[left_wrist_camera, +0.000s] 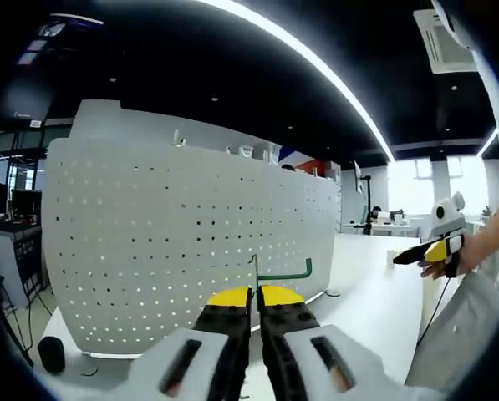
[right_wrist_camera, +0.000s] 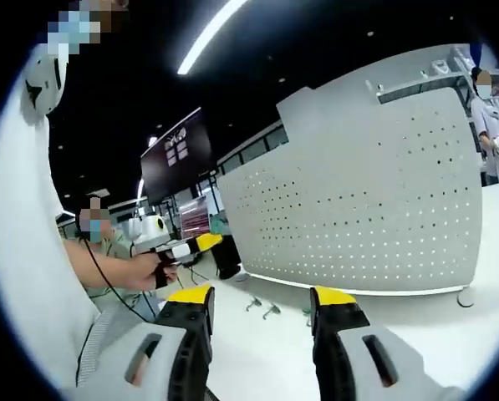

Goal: Insert the hook assembly into the mounting plate slot until the hook locks in place.

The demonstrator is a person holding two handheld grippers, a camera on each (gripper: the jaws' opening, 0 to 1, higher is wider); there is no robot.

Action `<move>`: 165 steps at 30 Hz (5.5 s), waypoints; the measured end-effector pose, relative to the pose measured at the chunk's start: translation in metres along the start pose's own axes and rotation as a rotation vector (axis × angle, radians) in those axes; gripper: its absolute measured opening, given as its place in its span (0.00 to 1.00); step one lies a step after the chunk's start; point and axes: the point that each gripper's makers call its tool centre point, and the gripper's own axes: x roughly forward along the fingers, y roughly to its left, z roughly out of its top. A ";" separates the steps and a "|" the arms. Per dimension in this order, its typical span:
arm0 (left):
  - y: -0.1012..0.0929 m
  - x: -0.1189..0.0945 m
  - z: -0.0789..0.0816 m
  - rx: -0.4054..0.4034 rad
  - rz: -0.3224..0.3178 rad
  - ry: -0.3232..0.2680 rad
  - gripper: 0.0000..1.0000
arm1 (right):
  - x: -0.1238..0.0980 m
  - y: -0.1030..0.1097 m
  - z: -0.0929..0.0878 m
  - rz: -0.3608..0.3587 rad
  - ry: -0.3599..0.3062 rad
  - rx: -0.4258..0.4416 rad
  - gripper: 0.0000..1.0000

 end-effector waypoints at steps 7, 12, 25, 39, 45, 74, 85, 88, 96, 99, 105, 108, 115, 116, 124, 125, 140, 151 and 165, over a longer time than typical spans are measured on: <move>-0.022 0.012 0.001 -0.001 -0.040 0.008 0.02 | 0.020 0.005 0.004 0.009 -0.008 -0.014 0.39; -0.031 0.017 0.000 0.005 -0.055 0.014 0.02 | 0.029 0.008 0.009 0.015 -0.018 -0.041 0.37; -0.065 0.026 0.004 0.046 -0.090 0.023 0.02 | 0.045 0.012 0.024 0.028 -0.044 -0.041 0.33; -0.070 0.030 0.011 0.014 -0.061 0.005 0.02 | 0.076 0.025 0.035 0.063 -0.077 -0.017 0.29; -0.072 0.031 0.014 0.007 -0.047 0.003 0.02 | 0.088 0.032 0.040 0.086 -0.092 -0.006 0.24; -0.091 0.034 0.023 0.001 -0.034 -0.007 0.02 | 0.110 0.045 0.046 0.098 -0.117 0.020 0.05; -0.093 0.035 0.026 0.033 -0.043 -0.006 0.01 | 0.110 0.044 0.048 0.090 -0.121 0.060 0.02; -0.094 0.035 0.027 0.027 -0.046 -0.008 0.01 | 0.109 0.044 0.049 0.089 -0.132 0.078 0.02; -0.097 0.036 0.026 0.041 -0.055 -0.007 0.02 | 0.107 0.042 0.048 0.074 -0.134 0.065 0.00; -0.097 0.037 0.027 0.068 -0.054 -0.013 0.03 | 0.106 0.042 0.050 0.075 -0.134 0.064 0.00; -0.096 0.037 0.027 0.072 -0.060 -0.010 0.07 | 0.108 0.042 0.050 0.072 -0.131 0.066 0.00; -0.096 0.038 0.022 0.072 -0.058 0.003 0.25 | 0.107 0.040 0.050 0.070 -0.132 0.073 0.00; -0.095 0.042 0.016 0.080 -0.052 0.014 0.60 | 0.106 0.039 0.048 0.068 -0.126 0.074 0.00; -0.096 0.042 0.016 0.078 -0.054 0.017 0.63 | 0.106 0.039 0.048 0.068 -0.126 0.073 0.00; -0.093 0.044 0.005 0.058 -0.042 0.044 0.86 | 0.106 0.038 0.048 0.067 -0.124 0.081 0.00; -0.092 0.044 0.004 0.057 -0.040 0.048 0.86 | 0.106 0.038 0.048 0.067 -0.123 0.082 0.00; -0.083 0.039 0.001 0.045 -0.014 0.059 0.81 | 0.116 0.031 0.057 -0.052 -0.081 -0.165 0.00; -0.074 0.033 0.000 0.047 0.004 0.053 0.81 | 0.119 0.015 0.061 -0.183 -0.044 -0.279 0.00; -0.055 0.019 -0.002 0.039 0.038 0.035 0.80 | 0.135 -0.009 0.087 -0.296 -0.091 -0.207 0.00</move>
